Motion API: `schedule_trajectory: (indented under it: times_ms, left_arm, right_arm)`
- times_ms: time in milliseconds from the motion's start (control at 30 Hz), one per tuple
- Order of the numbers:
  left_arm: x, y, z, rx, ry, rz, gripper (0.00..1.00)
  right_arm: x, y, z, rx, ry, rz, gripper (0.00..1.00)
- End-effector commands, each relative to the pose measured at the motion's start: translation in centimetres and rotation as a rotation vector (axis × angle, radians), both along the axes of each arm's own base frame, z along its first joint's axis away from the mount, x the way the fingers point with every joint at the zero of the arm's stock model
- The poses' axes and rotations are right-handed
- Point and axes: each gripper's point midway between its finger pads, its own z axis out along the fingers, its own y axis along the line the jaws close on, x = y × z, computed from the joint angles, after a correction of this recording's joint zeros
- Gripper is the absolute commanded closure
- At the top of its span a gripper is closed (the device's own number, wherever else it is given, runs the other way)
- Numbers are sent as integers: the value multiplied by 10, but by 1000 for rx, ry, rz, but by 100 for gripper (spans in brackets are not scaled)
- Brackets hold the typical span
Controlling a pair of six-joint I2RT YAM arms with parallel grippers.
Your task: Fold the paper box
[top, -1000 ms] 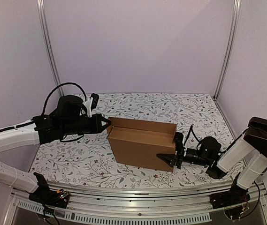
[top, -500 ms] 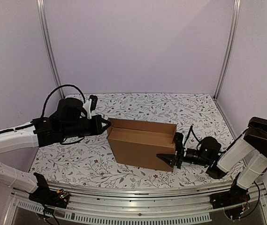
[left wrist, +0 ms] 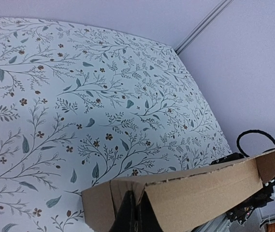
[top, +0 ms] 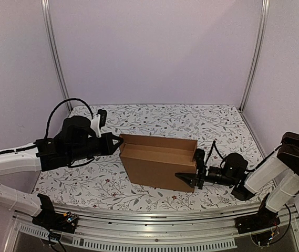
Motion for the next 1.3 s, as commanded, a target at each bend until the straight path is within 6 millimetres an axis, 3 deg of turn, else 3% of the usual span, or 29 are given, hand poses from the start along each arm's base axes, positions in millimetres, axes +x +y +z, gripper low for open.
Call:
schedule_trajectory:
  times_ms: [0, 333, 433, 900, 1267]
  left_arm:
    - [-90, -17, -90, 172, 307, -317, 100]
    - [-92, -15, -102, 210, 306, -317, 100]
    - [-93, -15, -105, 223, 308, -321, 100]
    - [-88, -9, -108, 279, 302, -287, 100]
    - [-80, -6, -109, 317, 306, -241, 100]
  right_arm:
    - [24, -3, 13, 16, -1, -123, 38]
    - [27, -5, 28, 18, 5, -145, 19]
    - [27, -6, 33, 27, -2, -153, 2]
    - [19, -25, 54, 49, 59, -189, 1]
    - [11, -61, 35, -68, 145, -301, 1]
